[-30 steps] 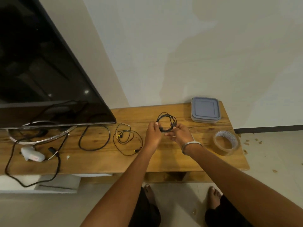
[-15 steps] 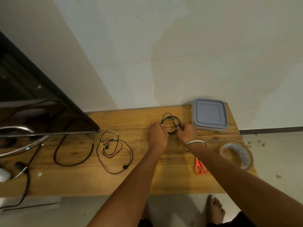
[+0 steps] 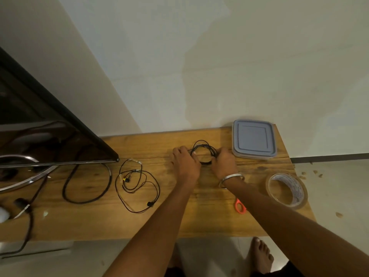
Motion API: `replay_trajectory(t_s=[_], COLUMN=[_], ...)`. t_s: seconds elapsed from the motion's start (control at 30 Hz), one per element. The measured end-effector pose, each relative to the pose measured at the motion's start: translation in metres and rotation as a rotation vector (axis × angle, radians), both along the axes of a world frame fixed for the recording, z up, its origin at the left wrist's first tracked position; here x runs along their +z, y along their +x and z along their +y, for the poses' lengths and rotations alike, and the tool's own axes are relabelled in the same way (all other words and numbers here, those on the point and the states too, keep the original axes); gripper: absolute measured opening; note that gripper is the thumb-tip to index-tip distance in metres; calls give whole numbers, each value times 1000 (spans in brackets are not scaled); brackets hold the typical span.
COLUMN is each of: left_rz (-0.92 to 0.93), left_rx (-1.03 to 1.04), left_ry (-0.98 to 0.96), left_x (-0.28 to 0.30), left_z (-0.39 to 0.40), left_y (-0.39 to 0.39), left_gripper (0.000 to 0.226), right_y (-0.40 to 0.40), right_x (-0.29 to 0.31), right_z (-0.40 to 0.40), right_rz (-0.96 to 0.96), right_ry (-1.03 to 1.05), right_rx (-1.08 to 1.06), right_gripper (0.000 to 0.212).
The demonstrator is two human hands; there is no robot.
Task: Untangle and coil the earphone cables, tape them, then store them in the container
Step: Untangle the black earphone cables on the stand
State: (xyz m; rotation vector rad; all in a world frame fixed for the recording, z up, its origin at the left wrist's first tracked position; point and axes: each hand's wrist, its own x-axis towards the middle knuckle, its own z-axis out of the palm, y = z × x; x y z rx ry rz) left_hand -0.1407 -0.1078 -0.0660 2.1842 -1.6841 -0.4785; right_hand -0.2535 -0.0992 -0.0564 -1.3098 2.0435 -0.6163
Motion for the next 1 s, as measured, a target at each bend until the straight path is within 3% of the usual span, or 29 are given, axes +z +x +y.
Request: replay_trajectory(t_s=[0.2,0.47,0.63,0.83,1.0], left_rz=[135,-100,24,-85,-43], left_rx=[-51,-99,-78,-119,-120], left_ry=[5,1,40,-26,-39], left_x=[7,8,10,6,8], left_z=[2,-1,-1,4,7], left_y=[-5,-11,-17,-11,-1], left_gripper=[20,21,19,26,33], right_y=[-1,-6,-8,-9,-11], right_x=[-1,-5,-8,-9,-7], right_z=[1,0,0,2,7], right_rz=[23,37,42,34,71], right_ry=[-7,-14,-26,-41,-42], right_rx=[33,47,61,78,110], right_gripper=[23,22,24,26,24])
